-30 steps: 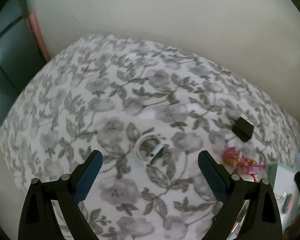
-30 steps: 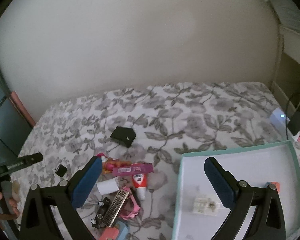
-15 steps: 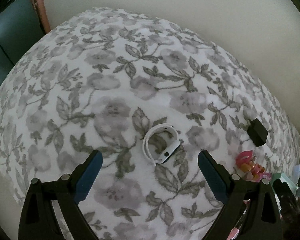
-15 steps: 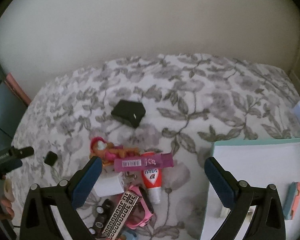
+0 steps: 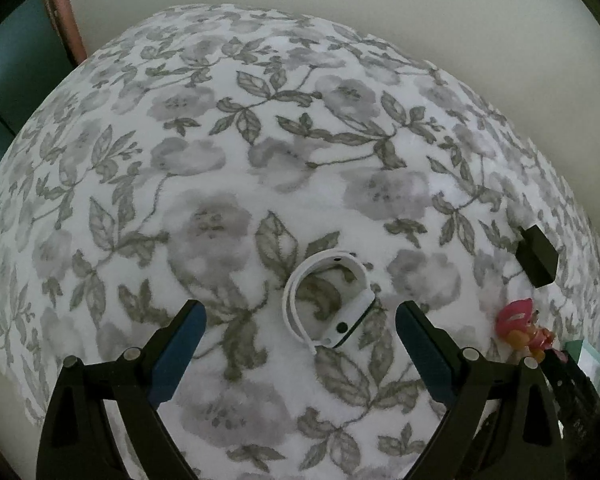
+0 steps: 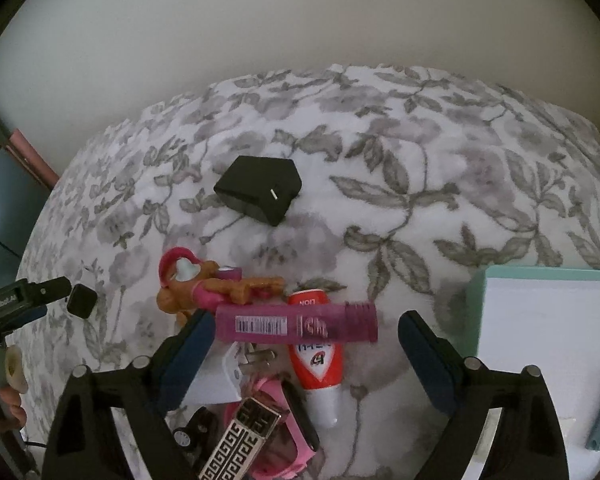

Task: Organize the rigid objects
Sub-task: 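Grasp the white smartwatch with the left gripper while the right moves to the pink tube, then close the right gripper on the pink barcode tube and lift it, then carry the watch and tube over the tray while the left gripper releases the watch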

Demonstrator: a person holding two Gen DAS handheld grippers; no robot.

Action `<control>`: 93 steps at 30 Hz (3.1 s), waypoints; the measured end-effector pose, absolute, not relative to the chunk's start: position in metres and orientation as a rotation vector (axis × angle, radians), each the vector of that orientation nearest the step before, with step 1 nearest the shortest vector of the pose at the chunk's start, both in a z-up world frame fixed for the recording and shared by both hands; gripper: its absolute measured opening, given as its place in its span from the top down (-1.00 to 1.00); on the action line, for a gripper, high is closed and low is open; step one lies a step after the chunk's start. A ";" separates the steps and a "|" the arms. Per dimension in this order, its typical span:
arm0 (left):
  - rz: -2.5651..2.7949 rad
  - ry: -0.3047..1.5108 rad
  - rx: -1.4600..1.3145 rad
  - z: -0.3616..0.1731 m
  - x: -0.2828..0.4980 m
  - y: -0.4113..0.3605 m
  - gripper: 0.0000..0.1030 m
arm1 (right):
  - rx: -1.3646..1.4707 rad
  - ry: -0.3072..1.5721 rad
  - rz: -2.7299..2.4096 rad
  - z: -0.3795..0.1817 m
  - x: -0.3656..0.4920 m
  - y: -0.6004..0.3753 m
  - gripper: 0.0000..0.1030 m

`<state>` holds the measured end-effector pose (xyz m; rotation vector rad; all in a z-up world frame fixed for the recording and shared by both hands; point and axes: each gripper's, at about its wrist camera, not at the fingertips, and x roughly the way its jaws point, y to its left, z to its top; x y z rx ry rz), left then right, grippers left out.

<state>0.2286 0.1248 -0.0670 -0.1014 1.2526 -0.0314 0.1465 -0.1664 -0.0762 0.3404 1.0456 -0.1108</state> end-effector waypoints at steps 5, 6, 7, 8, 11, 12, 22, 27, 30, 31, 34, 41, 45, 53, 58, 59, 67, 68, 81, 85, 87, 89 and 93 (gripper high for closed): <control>-0.061 1.254 -0.076 -0.070 0.231 0.117 -0.86 | 0.341 1.048 -0.108 -0.077 0.148 -0.165 -0.70; -0.064 1.254 -0.072 -0.070 0.231 0.116 -0.85 | 0.343 1.049 -0.105 -0.077 0.148 -0.165 -0.67; -0.067 1.254 -0.071 -0.071 0.231 0.116 -0.84 | 0.345 1.049 -0.103 -0.076 0.148 -0.164 -0.64; -0.071 1.254 -0.071 -0.071 0.231 0.115 -0.72 | 0.346 1.051 -0.103 -0.076 0.148 -0.164 -0.64; -0.084 1.269 -0.085 -0.075 0.231 0.116 -0.52 | 0.353 1.053 -0.102 -0.076 0.147 -0.165 -0.62; -0.084 1.271 -0.091 -0.077 0.232 0.116 -0.52 | 0.362 1.053 -0.103 -0.076 0.146 -0.166 -0.62; -0.111 1.265 -0.112 -0.085 0.232 0.110 -0.02 | 0.431 1.053 -0.112 -0.069 0.142 -0.176 -0.62; -0.129 1.270 -0.139 -0.082 0.231 0.111 -0.01 | 0.453 1.068 -0.134 -0.065 0.141 -0.180 -0.62; -0.127 1.263 -0.135 -0.077 0.230 0.113 -0.01 | 0.472 1.085 -0.142 -0.064 0.141 -0.180 -0.63; -0.125 1.260 -0.133 -0.076 0.230 0.114 -0.01 | 0.472 1.090 -0.147 -0.063 0.141 -0.180 -0.63; -0.118 1.250 -0.130 -0.070 0.231 0.116 -0.01 | 0.461 1.097 -0.162 -0.062 0.143 -0.177 -0.68; -0.099 1.238 -0.121 -0.065 0.230 0.122 -0.01 | 0.396 1.136 -0.197 -0.070 0.148 -0.166 -0.70; -0.096 1.236 -0.118 -0.064 0.229 0.122 -0.01 | 0.393 1.141 -0.206 -0.071 0.149 -0.165 -0.70; -0.102 1.217 -0.113 -0.059 0.227 0.119 -0.01 | 0.330 1.167 -0.242 -0.073 0.154 -0.154 -0.70; -0.100 1.221 -0.109 -0.060 0.227 0.118 -0.01 | 0.314 1.166 -0.252 -0.071 0.153 -0.152 -0.61; -0.099 1.222 -0.107 -0.060 0.227 0.118 -0.01 | 0.319 1.167 -0.253 -0.071 0.154 -0.153 -0.60; -0.098 1.207 -0.086 -0.055 0.225 0.114 -0.01 | 0.361 1.162 -0.238 -0.069 0.151 -0.157 -0.60; -0.097 1.202 -0.081 -0.052 0.224 0.114 -0.01 | 0.365 1.159 -0.235 -0.067 0.150 -0.158 -0.60; -0.124 1.067 -0.054 0.016 0.194 0.090 -0.01 | 0.434 1.026 -0.221 0.000 0.122 -0.171 -0.60; -0.182 1.041 -0.036 0.031 0.179 0.067 -0.01 | 0.384 1.002 -0.258 0.016 0.100 -0.176 -0.60; -0.211 1.037 -0.026 0.035 0.172 0.054 -0.01 | 0.369 0.996 -0.276 0.021 0.085 -0.182 -0.60; -0.245 1.030 -0.008 0.040 0.162 0.038 -0.01 | 0.368 0.993 -0.306 0.023 0.069 -0.192 -0.61; -0.338 1.026 -0.019 0.046 0.142 0.009 -0.01 | 0.400 0.988 -0.362 0.027 0.043 -0.217 -0.61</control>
